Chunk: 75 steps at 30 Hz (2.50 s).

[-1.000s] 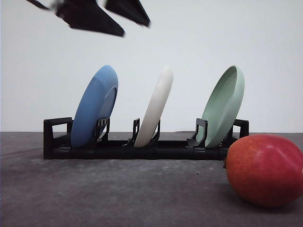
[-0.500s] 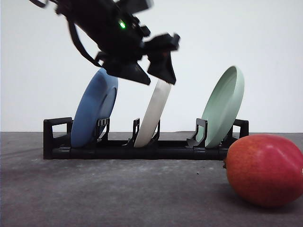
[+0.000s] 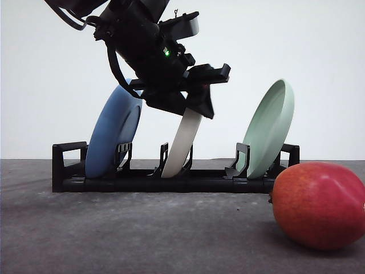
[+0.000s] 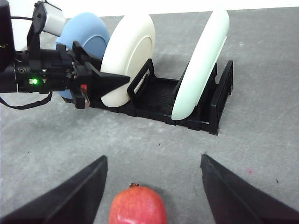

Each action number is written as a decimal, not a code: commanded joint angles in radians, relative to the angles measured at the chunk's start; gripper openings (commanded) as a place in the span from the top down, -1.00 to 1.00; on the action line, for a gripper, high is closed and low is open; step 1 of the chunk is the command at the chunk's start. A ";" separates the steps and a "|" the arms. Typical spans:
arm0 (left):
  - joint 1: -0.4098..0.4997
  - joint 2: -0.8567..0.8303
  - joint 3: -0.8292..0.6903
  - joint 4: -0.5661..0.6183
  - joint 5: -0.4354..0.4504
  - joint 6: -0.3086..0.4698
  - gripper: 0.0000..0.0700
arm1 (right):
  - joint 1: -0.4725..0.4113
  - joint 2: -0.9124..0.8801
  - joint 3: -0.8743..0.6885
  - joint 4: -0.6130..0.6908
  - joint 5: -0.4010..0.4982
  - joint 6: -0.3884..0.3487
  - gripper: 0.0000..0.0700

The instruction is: Place pomegranate in white plate

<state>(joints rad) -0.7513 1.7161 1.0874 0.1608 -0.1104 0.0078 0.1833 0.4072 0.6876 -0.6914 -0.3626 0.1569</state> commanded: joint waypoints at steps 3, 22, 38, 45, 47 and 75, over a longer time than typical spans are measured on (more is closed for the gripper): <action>-0.011 0.014 0.020 0.010 -0.006 -0.051 0.97 | 0.004 0.002 0.015 0.011 0.005 -0.008 -0.14; -0.016 -0.200 0.021 -0.068 0.016 -0.243 0.97 | 0.005 0.002 0.015 0.014 0.004 -0.008 -0.14; -0.136 -0.498 -0.024 -0.383 0.077 -0.254 0.97 | 0.005 0.002 0.015 0.048 0.003 -0.008 -0.14; -0.218 -0.664 -0.215 -0.314 0.000 -0.251 0.97 | 0.005 0.002 0.014 0.048 0.004 -0.008 -0.14; -0.246 -0.714 -0.269 -0.320 -0.023 -0.232 0.97 | 0.004 0.002 0.014 0.048 0.004 -0.008 -0.14; -0.563 -0.376 -0.344 -0.631 -0.397 0.452 0.97 | 0.005 0.002 0.014 0.063 0.026 -0.008 -0.14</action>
<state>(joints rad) -1.2995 1.3225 0.7353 -0.4820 -0.4947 0.4237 0.1833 0.4072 0.6876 -0.6415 -0.3374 0.1562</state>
